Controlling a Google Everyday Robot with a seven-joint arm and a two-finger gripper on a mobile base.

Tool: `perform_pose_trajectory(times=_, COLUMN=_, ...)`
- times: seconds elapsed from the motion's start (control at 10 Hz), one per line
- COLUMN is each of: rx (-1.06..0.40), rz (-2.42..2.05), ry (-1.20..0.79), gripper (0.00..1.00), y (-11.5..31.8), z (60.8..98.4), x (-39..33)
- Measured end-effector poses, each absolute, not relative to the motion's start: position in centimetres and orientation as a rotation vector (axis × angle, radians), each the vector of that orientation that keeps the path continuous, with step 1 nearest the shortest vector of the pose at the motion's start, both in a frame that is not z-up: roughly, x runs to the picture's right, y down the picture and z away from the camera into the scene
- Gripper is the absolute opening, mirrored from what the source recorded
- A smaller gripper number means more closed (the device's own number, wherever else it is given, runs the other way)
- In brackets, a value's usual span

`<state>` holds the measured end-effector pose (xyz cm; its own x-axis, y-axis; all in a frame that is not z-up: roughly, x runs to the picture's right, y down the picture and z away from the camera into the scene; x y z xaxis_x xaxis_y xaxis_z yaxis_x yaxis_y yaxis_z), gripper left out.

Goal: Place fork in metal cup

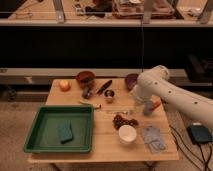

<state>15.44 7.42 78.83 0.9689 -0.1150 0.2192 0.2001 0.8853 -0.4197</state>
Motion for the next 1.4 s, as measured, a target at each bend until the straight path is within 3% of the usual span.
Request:
perform_pose_trajectory(times=0.7, rx=-0.457, rz=-0.172, ry=-0.185, gripper=0.65, y=7.3, z=79.2, x=14.9)
perform_pose_trajectory(times=1.4, rx=-0.515, rz=-0.117, ry=-0.197, gripper=0.65, y=10.4, z=84.5, x=15.3)
